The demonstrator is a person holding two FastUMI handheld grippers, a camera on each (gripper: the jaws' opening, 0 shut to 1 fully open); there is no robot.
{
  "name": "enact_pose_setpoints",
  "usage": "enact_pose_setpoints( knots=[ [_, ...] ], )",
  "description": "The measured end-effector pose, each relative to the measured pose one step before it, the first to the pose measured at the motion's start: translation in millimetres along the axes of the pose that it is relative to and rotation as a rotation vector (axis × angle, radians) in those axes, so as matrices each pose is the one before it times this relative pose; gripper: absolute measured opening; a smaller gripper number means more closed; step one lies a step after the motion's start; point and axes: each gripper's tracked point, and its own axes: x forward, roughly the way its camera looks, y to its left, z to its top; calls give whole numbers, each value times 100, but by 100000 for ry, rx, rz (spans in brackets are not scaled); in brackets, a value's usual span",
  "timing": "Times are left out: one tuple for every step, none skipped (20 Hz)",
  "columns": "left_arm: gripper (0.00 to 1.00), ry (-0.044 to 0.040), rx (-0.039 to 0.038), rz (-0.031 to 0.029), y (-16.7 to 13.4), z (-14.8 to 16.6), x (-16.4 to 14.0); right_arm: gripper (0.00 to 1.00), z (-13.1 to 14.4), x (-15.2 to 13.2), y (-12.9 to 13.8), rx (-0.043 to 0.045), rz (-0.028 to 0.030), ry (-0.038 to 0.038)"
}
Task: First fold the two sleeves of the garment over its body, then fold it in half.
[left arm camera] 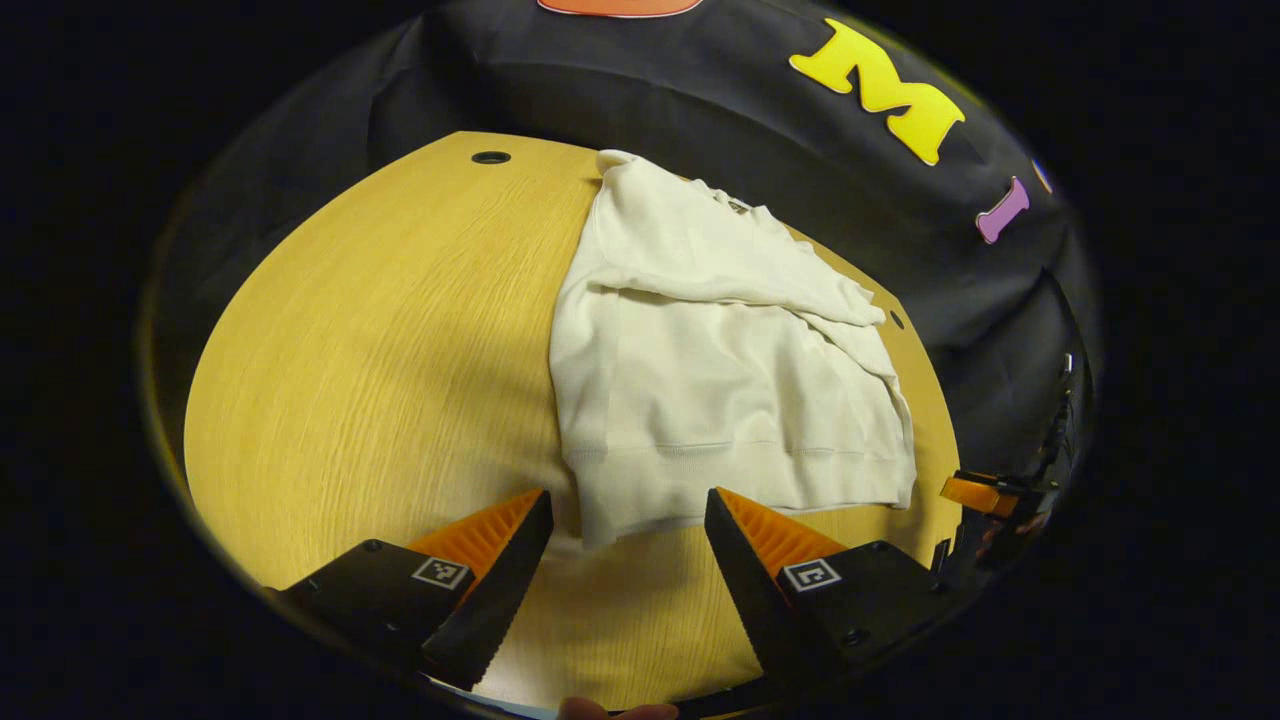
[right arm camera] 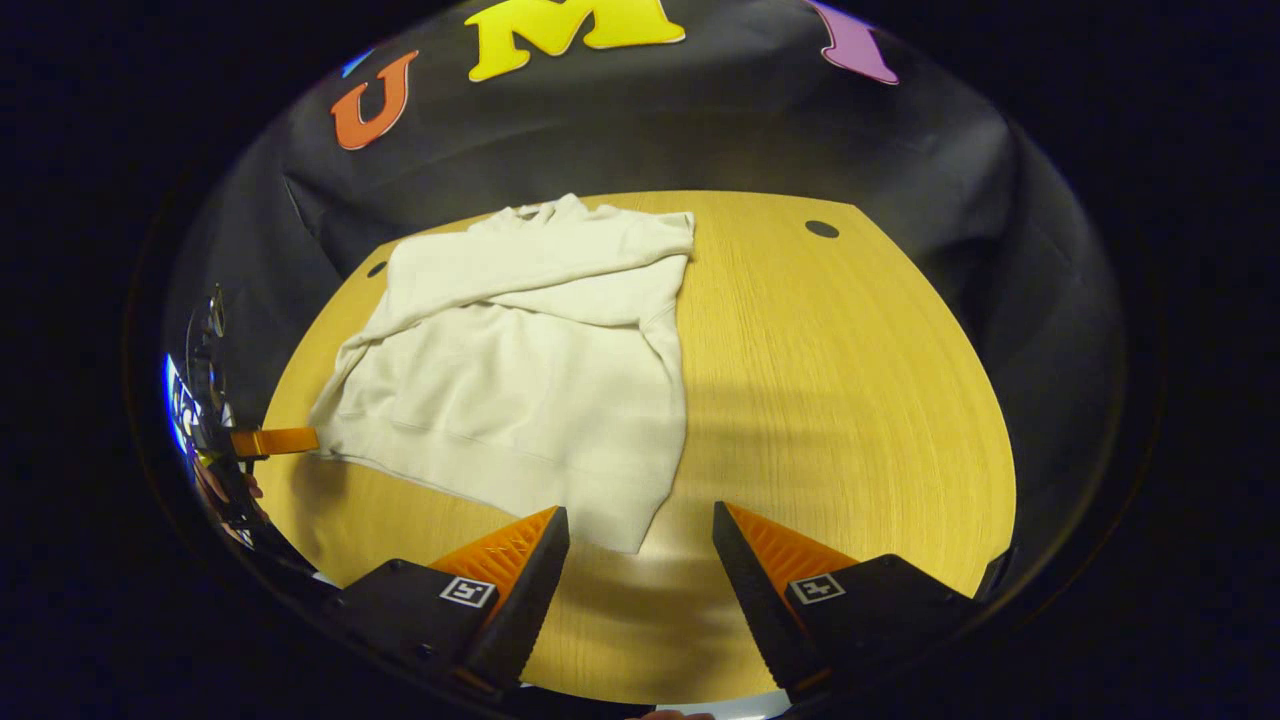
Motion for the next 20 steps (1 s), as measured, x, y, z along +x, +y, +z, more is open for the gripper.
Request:
enact_pose_setpoints(
  knots=[
    [98,1052,-435,591,115,31,484,89,-292,769,243,333,-681,2446],
    [97,997,337,575,157,11,196,90,-44,820,173,724,-123,2220],
    [97,743,470,724,205,26,238,91,-146,755,114,575,-1119,2011],
    [97,809,503,713,130,-6,142,89,-150,703,-46,304,-1500,1919],
    [97,523,1091,122,164,99,244,89,-287,526,38,462,-1018,2502],
    [95,880,953,113,-52,84,31,91,-168,482,196,1098,-177,1875],
    [95,1479,604,617,24,-25,78,91,-168,429,289,1276,377,1566],
    [94,1107,766,1266,70,-67,-64,90,-406,198,145,749,-885,2441],
    [92,1389,206,2051,461,-46,169,90,188,157,-80,-629,-714,-532],
    [85,240,-37,268,-28,-52,-34,91,-115,261,-3,-1262,-1203,661],
    [81,678,-705,654,-276,33,-77,90,19,-275,77,-799,-369,-157],
    [75,236,-604,-407,-245,-48,324,88,-45,47,235,-533,331,691],
    [73,391,-462,-1413,-458,-143,35,83,-23,12,77,-329,-375,-97],
    [69,-423,-933,580,37,-8,203,78,124,-33,245,117,1281,-526],
    [64,-649,-1084,993,218,39,120,78,-1,116,263,636,1117,-657],
    [51,-808,-1180,-509,121,87,170,54,136,-80,43,818,724,-636],
    [36,-600,-1958,-1442,-261,-330,-378,47,64,82,342,1983,2667,-1301],
    [20,-141,-1830,-2318,-351,97,203,31,-20,-20,-67,4180,1223,-516],
    [15,-679,-1072,-1732,-315,-91,110,22,145,155,-76,3839,1627,-357],
    [9,41,-132,-1322,-276,-190,-47,21,-24,-37,-109,5807,2039,-409]
  ],
)
